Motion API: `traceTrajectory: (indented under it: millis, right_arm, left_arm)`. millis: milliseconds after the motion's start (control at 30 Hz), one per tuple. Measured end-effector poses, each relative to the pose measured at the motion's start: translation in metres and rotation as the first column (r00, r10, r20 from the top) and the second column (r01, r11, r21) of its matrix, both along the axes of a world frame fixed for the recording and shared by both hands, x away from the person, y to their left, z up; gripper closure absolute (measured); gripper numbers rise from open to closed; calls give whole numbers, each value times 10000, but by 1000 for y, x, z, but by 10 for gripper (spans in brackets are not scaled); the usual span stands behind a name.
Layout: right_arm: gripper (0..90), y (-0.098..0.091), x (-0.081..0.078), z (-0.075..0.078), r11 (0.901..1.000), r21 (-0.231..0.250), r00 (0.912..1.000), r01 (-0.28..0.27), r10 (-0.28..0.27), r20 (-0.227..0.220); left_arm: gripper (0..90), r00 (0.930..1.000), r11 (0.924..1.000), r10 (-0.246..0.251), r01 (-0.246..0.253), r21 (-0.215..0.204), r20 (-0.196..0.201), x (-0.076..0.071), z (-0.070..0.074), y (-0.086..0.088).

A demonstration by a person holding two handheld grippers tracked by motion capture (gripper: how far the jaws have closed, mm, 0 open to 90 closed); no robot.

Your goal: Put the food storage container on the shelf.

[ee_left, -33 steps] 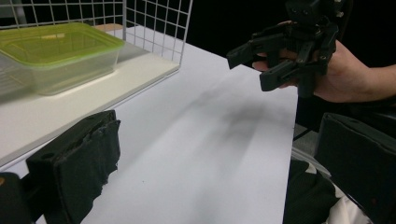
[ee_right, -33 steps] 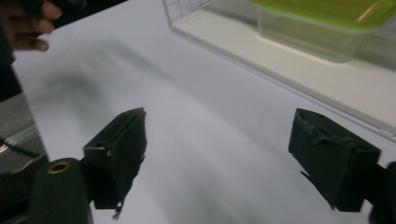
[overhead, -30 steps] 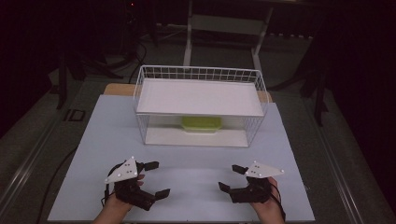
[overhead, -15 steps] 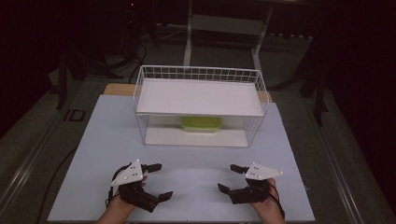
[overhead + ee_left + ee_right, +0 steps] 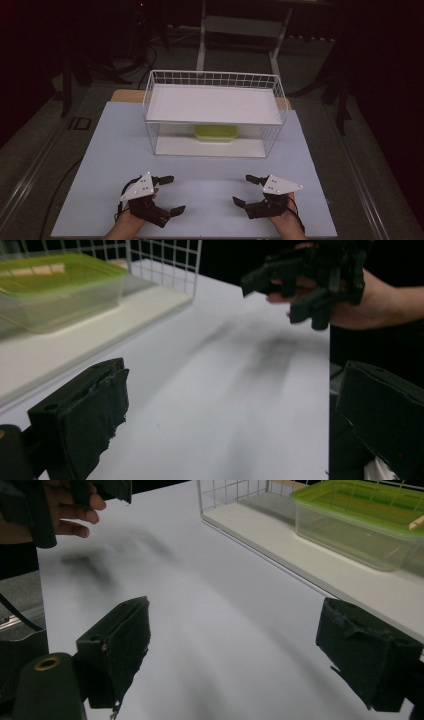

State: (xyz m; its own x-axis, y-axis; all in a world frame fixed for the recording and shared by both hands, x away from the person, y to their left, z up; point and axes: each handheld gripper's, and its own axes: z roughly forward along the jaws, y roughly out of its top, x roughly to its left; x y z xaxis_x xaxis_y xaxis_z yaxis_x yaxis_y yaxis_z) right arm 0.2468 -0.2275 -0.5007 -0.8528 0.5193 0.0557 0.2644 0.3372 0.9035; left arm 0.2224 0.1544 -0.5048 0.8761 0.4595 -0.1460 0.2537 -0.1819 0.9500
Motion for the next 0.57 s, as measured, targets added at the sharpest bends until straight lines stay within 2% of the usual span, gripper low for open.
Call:
traceTrajectory:
  millis: [233,400,567]
  right_arm:
    - [144,2,0,-1,10000,-3,9999,-46,46,139]
    - [144,3,1,-3,10000,-3,10000,-43,43,-69]
    - [144,2,2,-3,10000,98,9999,-17,19,-153]
  left_arm:
    - [9,9994,9988,315,-310,-377,120,1,3,6]
    - [9,9993,9995,252,-247,-180,287,0,4,5]
    - [9,9995,9994,272,-268,-205,170,1,3,5]
